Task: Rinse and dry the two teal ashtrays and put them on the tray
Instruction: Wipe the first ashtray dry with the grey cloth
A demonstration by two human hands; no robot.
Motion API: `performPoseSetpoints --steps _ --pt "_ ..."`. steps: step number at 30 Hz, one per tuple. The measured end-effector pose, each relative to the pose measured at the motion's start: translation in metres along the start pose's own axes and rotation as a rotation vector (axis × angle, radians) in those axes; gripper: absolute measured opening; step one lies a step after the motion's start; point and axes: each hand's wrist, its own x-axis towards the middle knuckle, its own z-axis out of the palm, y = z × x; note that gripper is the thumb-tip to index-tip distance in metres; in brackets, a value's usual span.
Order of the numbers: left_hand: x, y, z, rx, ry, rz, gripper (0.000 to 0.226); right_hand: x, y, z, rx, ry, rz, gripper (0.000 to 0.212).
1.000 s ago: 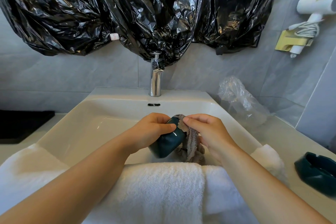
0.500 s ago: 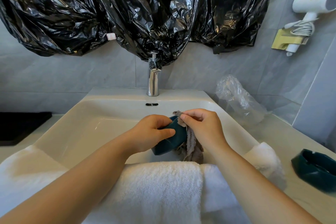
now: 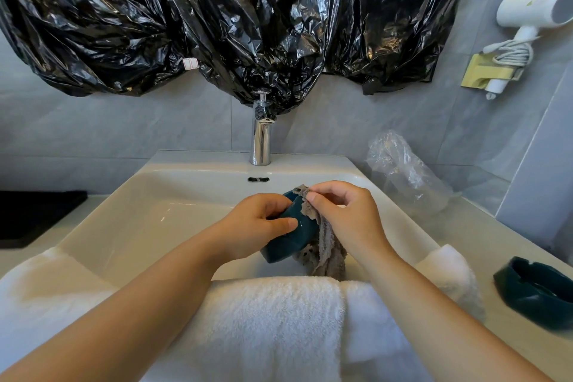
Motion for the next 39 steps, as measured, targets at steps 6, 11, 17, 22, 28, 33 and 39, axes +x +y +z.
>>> performPoseSetpoints --steps 6,11,17,22,28,33,39 --pt "-0.003 0.003 0.000 -0.008 -0.015 0.002 0.018 0.006 0.014 -0.001 0.105 0.020 0.319 0.017" --pt "-0.002 0.005 -0.001 -0.160 -0.045 -0.050 0.014 0.002 0.009 -0.004 0.360 -0.068 0.438 0.011" --pt "-0.002 0.011 0.000 -0.236 -0.011 -0.157 0.014 0.000 0.005 -0.001 0.344 -0.148 0.399 0.012" --pt "0.004 0.004 0.001 -0.104 0.120 -0.178 0.036 -0.006 0.002 0.000 0.231 -0.134 0.289 0.011" --pt "0.005 -0.003 0.000 -0.046 0.121 -0.113 0.028 -0.001 0.004 -0.001 0.045 0.037 0.201 0.011" --pt "0.004 0.000 0.001 0.013 0.100 -0.067 0.026 -0.007 -0.006 0.001 -0.051 0.006 -0.039 0.005" --pt "0.001 0.000 0.002 0.029 0.049 -0.030 0.024 0.003 0.009 0.000 -0.038 0.049 0.149 0.017"
